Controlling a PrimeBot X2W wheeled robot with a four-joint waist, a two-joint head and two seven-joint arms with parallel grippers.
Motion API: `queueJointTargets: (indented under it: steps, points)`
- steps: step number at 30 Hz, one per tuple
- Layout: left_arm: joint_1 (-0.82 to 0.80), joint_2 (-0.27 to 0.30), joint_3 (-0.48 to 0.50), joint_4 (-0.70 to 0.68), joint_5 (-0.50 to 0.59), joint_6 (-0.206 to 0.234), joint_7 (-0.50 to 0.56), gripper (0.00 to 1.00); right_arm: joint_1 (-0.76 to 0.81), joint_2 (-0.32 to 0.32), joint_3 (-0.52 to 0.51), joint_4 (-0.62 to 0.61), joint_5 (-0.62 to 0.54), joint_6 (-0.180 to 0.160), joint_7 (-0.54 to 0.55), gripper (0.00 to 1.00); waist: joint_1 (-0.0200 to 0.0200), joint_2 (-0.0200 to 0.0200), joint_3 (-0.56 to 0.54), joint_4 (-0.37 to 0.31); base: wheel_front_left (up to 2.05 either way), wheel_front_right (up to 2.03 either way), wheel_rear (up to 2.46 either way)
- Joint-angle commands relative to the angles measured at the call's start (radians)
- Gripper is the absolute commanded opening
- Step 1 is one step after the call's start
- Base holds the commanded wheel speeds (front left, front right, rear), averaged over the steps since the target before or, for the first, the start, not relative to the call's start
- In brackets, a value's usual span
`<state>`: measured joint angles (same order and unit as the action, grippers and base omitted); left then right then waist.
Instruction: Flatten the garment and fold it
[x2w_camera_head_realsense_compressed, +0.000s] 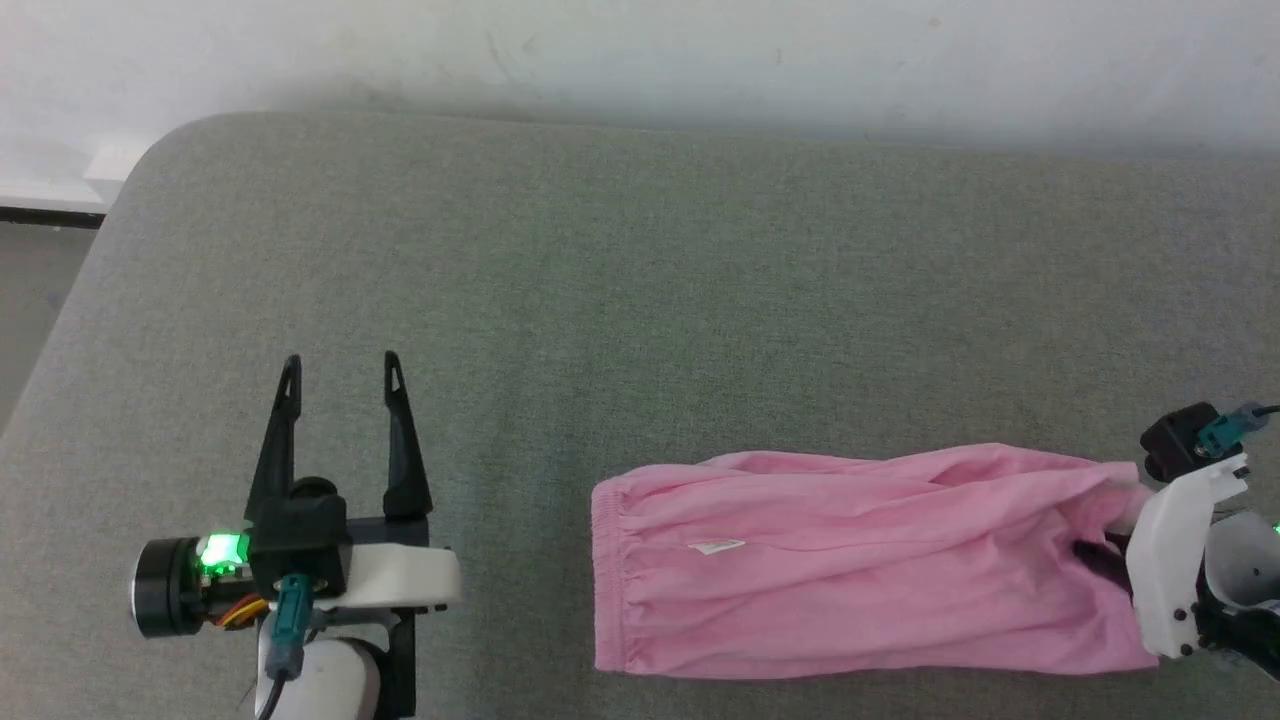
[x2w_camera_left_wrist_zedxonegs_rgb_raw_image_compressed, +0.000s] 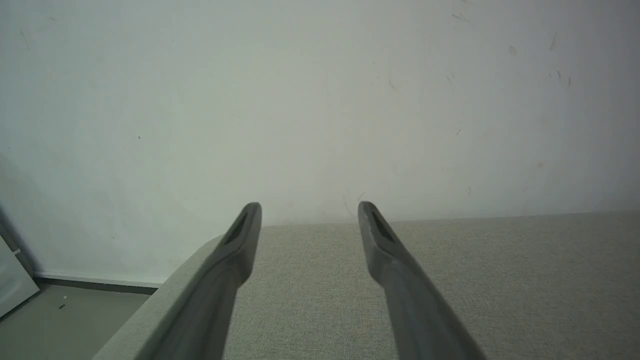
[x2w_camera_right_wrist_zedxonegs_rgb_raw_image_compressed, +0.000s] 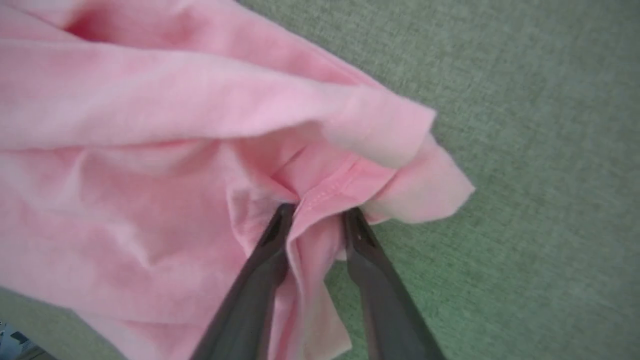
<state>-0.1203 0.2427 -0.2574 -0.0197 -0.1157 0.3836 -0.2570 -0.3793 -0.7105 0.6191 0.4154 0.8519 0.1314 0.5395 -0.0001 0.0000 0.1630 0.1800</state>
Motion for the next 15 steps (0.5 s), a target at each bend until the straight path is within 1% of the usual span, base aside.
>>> queueJointTargets:
  steps: [1,5,9,15]
  points:
    - [0.016,-0.011,0.019,0.008,0.017,-0.016,-0.005,1.0,0.034,0.04,0.035,0.024,-0.005,-0.001,-0.011,0.0,0.0001,0.0,-0.009,-0.01,0.0,0.0,0.0]
    - [0.023,-0.021,0.044,0.013,0.044,-0.044,-0.005,1.0,0.02,0.009,0.014,-0.004,-0.004,-0.001,-0.05,0.0,0.0001,0.0,-0.028,-0.026,0.0,0.0,0.0]
    - [0.033,-0.026,0.06,0.011,0.065,-0.062,-0.005,1.0,0.029,-0.045,-0.032,-0.051,0.009,-0.001,-0.08,0.0,0.0001,0.0,-0.043,-0.039,0.0,0.0,0.0]
    - [0.046,-0.038,0.071,0.007,0.082,-0.078,-0.005,1.0,0.106,-0.174,-0.12,-0.091,0.018,-0.001,-0.069,0.0,0.0001,0.0,-0.058,-0.049,0.0,0.0,0.0]
